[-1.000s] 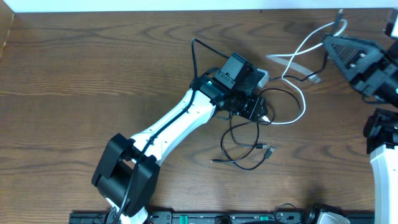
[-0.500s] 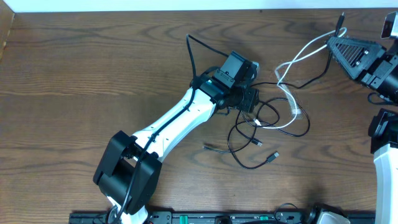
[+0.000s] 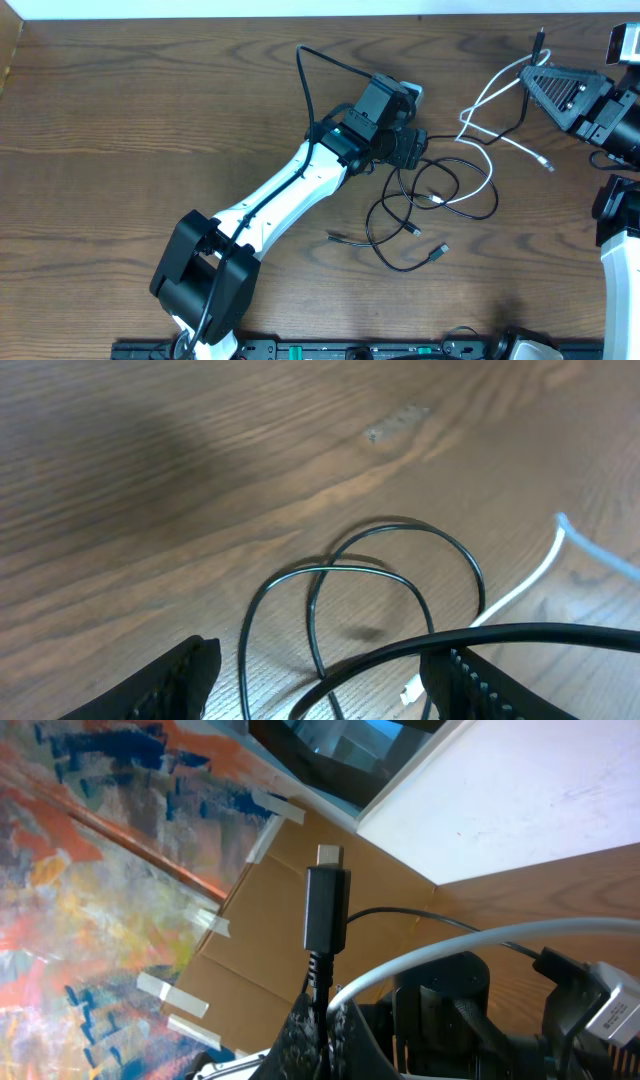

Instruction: Untangle cables

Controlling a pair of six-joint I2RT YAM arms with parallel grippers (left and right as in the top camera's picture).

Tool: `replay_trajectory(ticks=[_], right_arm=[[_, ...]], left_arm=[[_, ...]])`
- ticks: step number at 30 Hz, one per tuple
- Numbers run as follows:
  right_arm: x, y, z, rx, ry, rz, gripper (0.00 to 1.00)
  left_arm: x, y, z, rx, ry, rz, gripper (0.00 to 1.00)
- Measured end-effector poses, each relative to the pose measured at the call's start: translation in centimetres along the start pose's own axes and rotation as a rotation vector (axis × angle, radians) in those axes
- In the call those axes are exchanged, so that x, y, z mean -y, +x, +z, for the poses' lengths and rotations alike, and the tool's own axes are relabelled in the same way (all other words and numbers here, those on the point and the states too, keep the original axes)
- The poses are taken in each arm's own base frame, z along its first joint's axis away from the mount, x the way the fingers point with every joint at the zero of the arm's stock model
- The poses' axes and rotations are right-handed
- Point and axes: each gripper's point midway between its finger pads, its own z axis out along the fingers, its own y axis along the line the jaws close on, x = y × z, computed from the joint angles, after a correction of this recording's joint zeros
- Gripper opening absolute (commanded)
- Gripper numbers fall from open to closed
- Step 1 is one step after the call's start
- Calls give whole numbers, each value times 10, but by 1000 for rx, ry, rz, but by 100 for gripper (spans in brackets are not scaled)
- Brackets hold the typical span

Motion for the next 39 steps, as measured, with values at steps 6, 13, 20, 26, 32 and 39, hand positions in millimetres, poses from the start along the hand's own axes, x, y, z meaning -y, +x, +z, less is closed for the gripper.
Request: replay_trajectory(ticks=[6, 13, 20, 26, 32, 39], right_arm=[[0, 0, 0, -3, 0, 0, 1], [0, 2, 0, -13, 0, 1, 1], [2, 1, -3, -11, 9, -26, 1], [24, -9, -13, 21, 61, -6, 4], [109, -15, -24, 47, 184, 184, 30], [222, 13, -43, 60, 405, 410, 54]], left_arm=[[9, -2, 2, 8, 54, 60, 69], [0, 11, 49, -15, 75, 74, 19], [-8, 32, 68, -84, 82, 58, 8], [-35, 34, 25, -139, -7, -45, 7], [-56, 1, -83, -28, -126, -106, 8], [-41, -34, -190, 213, -142, -81, 7]])
